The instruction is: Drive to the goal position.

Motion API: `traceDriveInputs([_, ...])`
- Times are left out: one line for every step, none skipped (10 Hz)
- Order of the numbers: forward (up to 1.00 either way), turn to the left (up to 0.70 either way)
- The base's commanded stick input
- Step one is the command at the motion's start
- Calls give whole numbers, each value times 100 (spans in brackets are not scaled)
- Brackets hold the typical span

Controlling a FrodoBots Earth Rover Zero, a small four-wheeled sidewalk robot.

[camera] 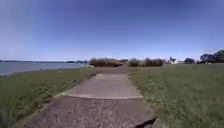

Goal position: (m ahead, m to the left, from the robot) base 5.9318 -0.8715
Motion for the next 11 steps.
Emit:
traceDriveInputs([85, 0])
traceDriveInputs([85, 0])
traceDriveInputs([85, 0])
traceDriveInputs([85, 0])
traceDriveInputs([85, 0])
traceDriveInputs([85, 0])
traceDriveInputs([85, 0])
traceDriveInputs([85, 0])
traceDriveInputs([85, 0])
traceDriveInputs([85, 0])
traceDriveInputs([85, 0])
